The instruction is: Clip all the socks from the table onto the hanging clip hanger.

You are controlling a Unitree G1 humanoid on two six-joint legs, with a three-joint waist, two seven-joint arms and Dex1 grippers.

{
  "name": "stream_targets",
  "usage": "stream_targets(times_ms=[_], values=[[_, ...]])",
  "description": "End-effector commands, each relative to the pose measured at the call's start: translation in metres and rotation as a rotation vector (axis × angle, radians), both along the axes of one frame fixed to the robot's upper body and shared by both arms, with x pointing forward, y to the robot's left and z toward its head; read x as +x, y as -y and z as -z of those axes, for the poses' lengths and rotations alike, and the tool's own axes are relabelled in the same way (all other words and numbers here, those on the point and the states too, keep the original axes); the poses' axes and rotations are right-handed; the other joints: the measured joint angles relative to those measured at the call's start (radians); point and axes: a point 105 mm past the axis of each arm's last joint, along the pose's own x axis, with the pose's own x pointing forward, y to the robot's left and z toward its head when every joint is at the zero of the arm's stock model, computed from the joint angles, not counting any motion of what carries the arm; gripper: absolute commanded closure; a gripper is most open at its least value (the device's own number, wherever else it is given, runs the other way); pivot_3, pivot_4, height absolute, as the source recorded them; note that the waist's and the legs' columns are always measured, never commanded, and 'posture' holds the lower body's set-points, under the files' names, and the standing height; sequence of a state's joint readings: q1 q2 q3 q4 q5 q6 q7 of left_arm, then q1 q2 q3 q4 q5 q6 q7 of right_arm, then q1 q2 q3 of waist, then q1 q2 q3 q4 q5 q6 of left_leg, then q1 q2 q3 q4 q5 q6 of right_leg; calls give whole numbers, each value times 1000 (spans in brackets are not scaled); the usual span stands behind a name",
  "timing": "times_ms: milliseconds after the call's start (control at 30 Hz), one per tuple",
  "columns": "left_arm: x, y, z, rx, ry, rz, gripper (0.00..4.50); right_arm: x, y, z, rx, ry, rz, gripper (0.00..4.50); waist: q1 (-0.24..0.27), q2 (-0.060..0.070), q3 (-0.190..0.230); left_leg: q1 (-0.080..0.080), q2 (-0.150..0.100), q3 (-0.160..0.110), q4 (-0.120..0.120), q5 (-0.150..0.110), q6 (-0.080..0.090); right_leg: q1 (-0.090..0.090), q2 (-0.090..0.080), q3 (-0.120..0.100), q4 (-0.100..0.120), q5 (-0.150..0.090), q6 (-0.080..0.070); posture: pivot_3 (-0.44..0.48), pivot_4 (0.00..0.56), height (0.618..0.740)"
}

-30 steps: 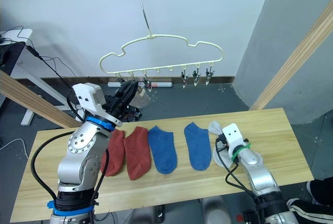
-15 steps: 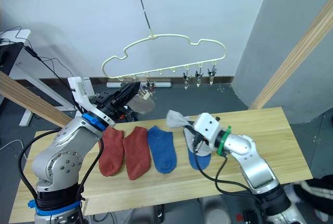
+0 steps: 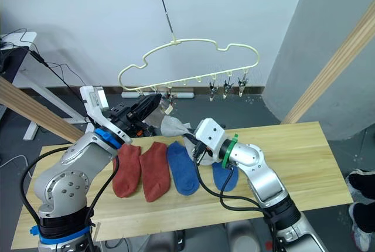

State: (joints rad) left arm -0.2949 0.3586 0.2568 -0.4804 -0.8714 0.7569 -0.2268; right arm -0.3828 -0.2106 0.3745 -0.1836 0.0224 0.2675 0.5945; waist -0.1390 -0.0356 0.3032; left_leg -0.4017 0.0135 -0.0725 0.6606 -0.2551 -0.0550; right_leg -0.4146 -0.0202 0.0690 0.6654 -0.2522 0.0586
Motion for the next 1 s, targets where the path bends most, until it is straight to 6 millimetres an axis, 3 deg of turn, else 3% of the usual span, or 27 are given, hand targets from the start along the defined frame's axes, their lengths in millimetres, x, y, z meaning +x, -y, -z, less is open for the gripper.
stream_targets(times_ms=[33,1000], values=[[-9,4,-15,-3,67,23,4500,0,-2,-18,49,62,-6,4467,0,0,0,0,0,0,0,0,0,0,0,0,0,0,0,-215,282,740],[-7,1,-9,-1,48,19,4500,-11,-4,-26,136,45,-24,4467,0,0,0,0,0,0,0,0,0,0,0,0,0,0,0,-218,285,740]])
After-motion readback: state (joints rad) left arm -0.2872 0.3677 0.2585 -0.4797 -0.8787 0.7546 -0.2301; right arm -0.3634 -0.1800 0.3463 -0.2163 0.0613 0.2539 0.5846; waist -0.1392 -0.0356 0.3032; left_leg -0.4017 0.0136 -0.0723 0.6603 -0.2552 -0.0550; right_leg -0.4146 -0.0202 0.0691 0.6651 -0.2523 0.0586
